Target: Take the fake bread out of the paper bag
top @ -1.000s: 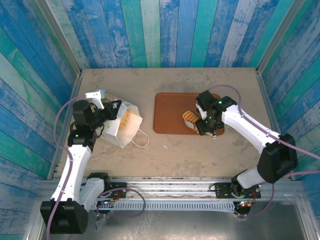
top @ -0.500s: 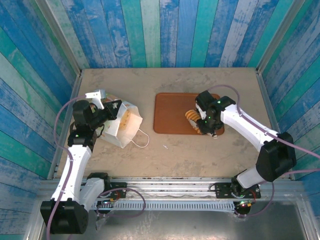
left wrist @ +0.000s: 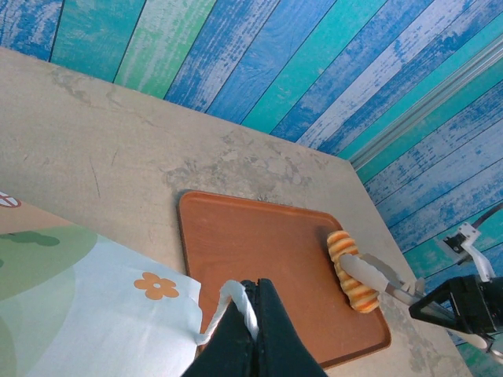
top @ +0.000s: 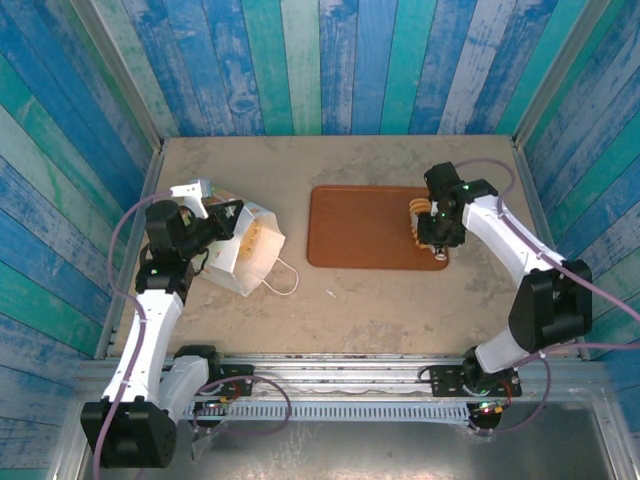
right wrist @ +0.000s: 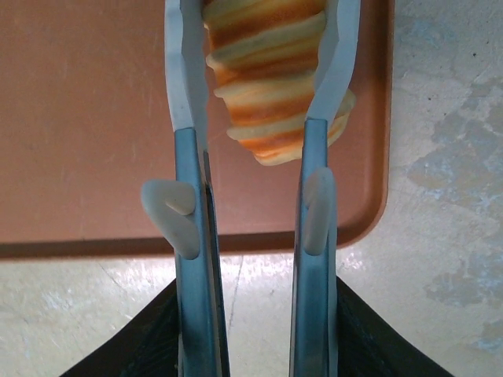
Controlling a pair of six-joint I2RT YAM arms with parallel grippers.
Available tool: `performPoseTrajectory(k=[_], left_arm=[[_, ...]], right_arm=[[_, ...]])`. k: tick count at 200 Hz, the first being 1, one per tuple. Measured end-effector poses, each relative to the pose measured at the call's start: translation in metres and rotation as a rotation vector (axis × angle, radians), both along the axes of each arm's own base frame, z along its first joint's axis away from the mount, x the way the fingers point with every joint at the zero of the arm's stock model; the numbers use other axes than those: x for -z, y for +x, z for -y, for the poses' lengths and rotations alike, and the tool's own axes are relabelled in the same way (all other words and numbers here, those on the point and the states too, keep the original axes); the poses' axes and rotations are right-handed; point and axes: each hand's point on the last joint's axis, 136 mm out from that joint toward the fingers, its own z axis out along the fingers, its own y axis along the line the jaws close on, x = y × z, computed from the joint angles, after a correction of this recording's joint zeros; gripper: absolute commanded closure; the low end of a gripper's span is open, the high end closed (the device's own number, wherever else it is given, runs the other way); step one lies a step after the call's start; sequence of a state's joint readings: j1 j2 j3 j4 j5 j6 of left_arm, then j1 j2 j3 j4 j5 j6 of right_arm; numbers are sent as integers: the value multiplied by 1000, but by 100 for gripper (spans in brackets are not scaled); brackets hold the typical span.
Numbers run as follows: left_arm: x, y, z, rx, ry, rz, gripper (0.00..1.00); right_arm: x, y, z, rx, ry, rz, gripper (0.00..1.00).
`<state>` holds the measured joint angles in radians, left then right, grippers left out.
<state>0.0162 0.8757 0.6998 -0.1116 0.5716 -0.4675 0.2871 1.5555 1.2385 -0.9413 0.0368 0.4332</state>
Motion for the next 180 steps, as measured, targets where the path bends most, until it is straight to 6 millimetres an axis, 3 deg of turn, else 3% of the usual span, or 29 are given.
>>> performPoseTrajectory(k=[34, 81, 151, 180], left_arm=[[0, 0, 0, -1, -1, 0, 99], [0, 0, -1, -2, -1, 0, 99], [0, 0, -1, -4, 0, 0, 99], [0, 0, -1, -3, 0, 0, 99]], right_arm=[[10, 10, -1, 91, 10, -15, 54], [6, 20, 5, 167, 3, 25, 52], [10, 32, 6, 125, -15, 24, 50], [12, 32, 6, 117, -20, 17, 56]])
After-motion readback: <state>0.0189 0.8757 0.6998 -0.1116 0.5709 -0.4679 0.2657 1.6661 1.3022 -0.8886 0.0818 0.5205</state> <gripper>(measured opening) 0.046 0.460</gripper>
